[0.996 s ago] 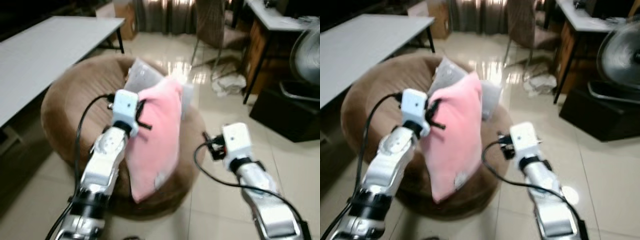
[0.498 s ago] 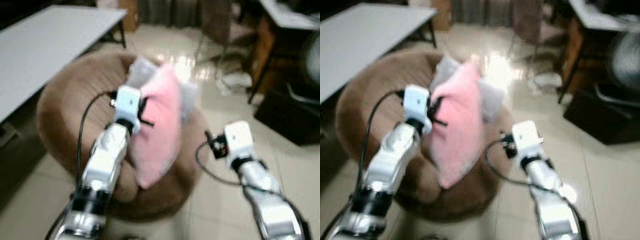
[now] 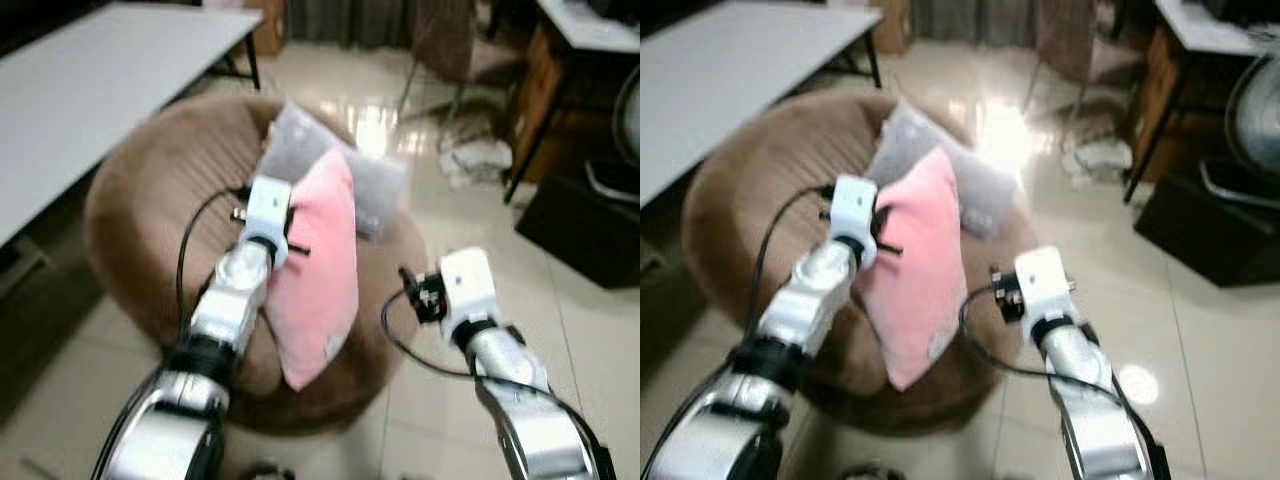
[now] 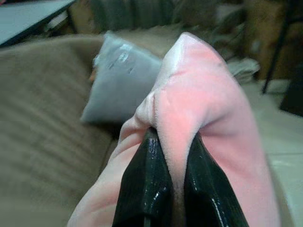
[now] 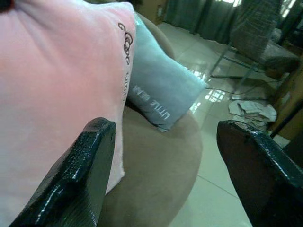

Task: Move the pillow to the sofa from floor

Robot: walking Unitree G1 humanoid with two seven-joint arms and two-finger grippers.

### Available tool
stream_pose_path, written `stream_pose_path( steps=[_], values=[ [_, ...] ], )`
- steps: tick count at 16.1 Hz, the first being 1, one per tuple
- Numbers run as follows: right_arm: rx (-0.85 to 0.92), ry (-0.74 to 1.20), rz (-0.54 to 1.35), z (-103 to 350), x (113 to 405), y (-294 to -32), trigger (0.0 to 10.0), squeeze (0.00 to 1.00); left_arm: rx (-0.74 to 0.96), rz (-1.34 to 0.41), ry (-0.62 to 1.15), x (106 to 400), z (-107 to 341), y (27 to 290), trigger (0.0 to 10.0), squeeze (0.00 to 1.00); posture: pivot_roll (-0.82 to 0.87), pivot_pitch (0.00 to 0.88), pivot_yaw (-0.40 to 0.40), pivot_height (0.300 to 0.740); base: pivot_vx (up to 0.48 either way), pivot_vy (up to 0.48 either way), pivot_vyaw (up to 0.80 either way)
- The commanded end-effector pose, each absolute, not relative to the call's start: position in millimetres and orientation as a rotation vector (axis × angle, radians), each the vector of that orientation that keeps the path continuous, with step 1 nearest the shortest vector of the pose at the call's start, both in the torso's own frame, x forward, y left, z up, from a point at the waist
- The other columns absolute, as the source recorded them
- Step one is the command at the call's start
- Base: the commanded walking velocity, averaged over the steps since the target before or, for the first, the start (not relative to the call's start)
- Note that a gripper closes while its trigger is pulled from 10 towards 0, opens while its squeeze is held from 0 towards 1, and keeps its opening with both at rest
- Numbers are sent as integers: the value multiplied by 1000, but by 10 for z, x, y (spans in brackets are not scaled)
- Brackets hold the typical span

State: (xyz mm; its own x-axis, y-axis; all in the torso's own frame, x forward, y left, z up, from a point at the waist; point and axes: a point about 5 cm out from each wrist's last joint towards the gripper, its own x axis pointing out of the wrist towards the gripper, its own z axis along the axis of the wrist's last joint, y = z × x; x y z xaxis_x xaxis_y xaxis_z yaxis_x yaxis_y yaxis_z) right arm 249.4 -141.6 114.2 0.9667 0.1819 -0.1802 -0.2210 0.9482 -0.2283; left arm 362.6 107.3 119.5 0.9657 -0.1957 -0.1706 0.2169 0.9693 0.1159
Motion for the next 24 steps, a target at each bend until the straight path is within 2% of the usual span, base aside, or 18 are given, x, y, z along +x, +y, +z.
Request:
stream_pose_path(
  steps=[1,3,4,5,6,12,13,14,15,18,20,22,24],
  values=[
    [-255,162,216,1155,2451,-1403,10000,0,138,-146,144,3717,1240,1077,10000,0,-108,95,65,740,0,0,0],
    [-262,172,229,1145,2407,-1397,10000,0,135,-58,188,3795,1197,1120,10000,0,-132,113,69,740,0,0,0],
    [-273,184,237,1132,2353,-1400,10000,0,164,56,211,3860,1218,1249,10000,0,-165,136,70,740,0,0,0],
    [-275,186,240,1130,2348,-1399,10000,0,184,104,222,3876,1228,1321,10000,275,-168,139,70,740,0,0,0],
    [-279,189,247,1133,2333,-1388,10000,0,198,159,234,3906,1267,1450,10000,1000,-185,147,67,740,0,0,0],
    [-295,178,285,1181,2318,-1337,10000,0,258,243,117,4049,1664,1765,10000,1000,-189,183,43,740,0,0,0],
    [-298,174,293,1184,2336,-1323,10000,0,281,273,48,4069,1793,1839,10000,957,-182,176,38,740,0,0,0],
    [-303,172,292,1185,2344,-1323,10000,0,279,283,30,4072,1822,1862,10000,671,-180,174,37,740,0,0,0],
    [-308,166,289,1197,2378,-1326,10000,0,304,296,-27,4073,1905,1928,10000,0,-173,162,38,740,0,0,0],
    [-319,150,286,1220,2433,-1332,10000,0,314,274,-106,4061,1991,2005,10000,0,-146,135,45,740,0,0,0],
    [-319,153,311,1192,2393,-1286,10000,0,277,119,-124,4007,1888,1997,10000,0,-120,110,43,740,0,0,400],
    [-304,162,327,1143,2367,-1234,10000,0,281,58,-131,3877,1719,2049,10000,0,-94,95,43,740,0,0,800],
    [-271,172,321,1102,2381,-1249,10000,0,265,-30,-142,3616,1567,2081,10000,0,-73,70,33,740,0,0,800]
  ],
)
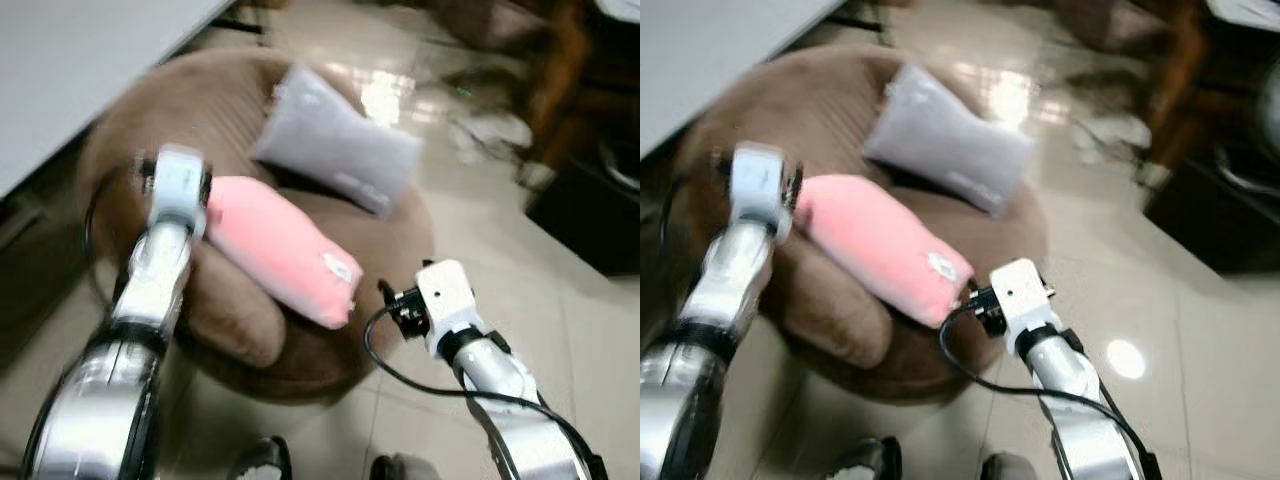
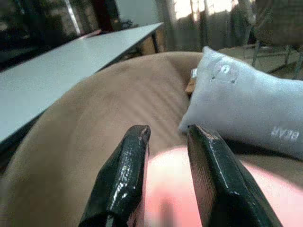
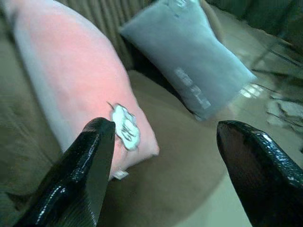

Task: Move the pillow to the sofa from floor

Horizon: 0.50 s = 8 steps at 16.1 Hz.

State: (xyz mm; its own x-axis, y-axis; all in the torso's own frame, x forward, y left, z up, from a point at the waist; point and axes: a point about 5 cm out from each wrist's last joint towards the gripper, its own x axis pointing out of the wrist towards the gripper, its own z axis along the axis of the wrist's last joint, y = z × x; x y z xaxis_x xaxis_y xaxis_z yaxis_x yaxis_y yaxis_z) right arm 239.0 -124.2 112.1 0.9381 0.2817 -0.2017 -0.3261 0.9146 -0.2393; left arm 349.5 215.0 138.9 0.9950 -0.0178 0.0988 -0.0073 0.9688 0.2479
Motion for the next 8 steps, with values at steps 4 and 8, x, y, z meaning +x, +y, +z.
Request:
stream_pose_path(
  steps=[4,8],
  values=[
    [-211,183,284,1048,2417,-1338,10000,0,81,-145,-82,2902,1377,1838,10000,0,-49,46,15,740,0,0,800],
    [-147,191,255,987,2450,-1346,10000,0,38,-146,35,2663,1204,1666,10000,0,-33,34,12,740,0,0,800]
  ],
)
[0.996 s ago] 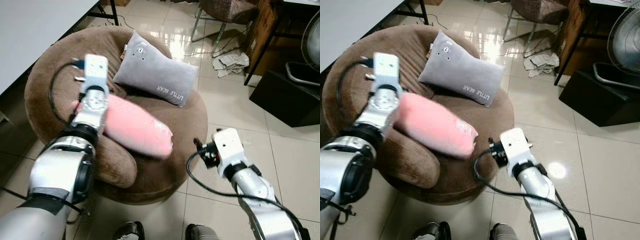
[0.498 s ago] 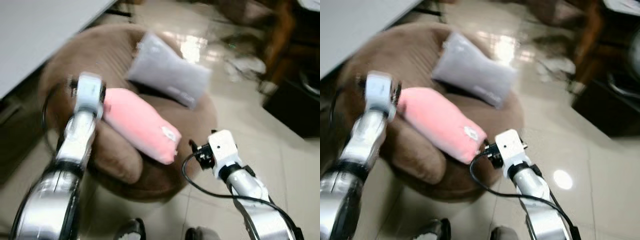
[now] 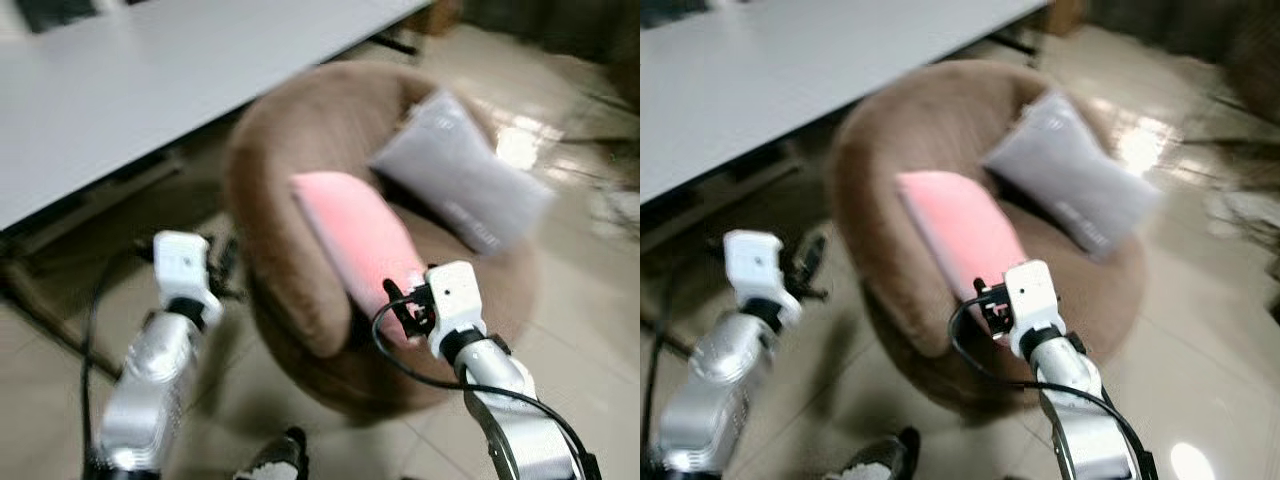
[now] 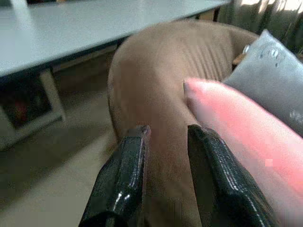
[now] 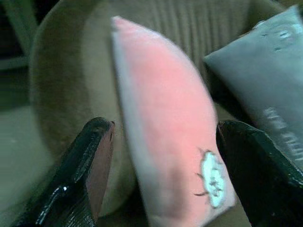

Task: Move the pillow to the sofa from floor

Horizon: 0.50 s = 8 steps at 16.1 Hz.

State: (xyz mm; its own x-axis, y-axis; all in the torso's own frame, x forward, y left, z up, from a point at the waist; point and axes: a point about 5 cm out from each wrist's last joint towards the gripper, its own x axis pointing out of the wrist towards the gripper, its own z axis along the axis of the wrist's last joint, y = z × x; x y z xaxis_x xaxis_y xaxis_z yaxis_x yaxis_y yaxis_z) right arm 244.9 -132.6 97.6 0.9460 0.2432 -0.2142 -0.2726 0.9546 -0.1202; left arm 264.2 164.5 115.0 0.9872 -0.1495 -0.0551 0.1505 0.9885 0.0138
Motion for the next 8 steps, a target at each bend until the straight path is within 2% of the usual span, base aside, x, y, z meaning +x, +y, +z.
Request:
stream_pose_path(
  steps=[1,4,8],
  values=[
    [-123,194,256,973,2457,-1325,10000,0,38,-168,44,2637,1227,1623,10000,0,-32,32,10,740,0,0,800],
    [-109,189,266,975,2507,-1295,10000,0,91,-157,20,2698,1304,1660,10000,0,-26,22,3,740,0,0,800],
    [-94,183,282,957,2577,-1278,10000,0,134,-188,36,2694,1291,1564,10000,0,-13,0,-9,740,0,0,800]
  ],
)
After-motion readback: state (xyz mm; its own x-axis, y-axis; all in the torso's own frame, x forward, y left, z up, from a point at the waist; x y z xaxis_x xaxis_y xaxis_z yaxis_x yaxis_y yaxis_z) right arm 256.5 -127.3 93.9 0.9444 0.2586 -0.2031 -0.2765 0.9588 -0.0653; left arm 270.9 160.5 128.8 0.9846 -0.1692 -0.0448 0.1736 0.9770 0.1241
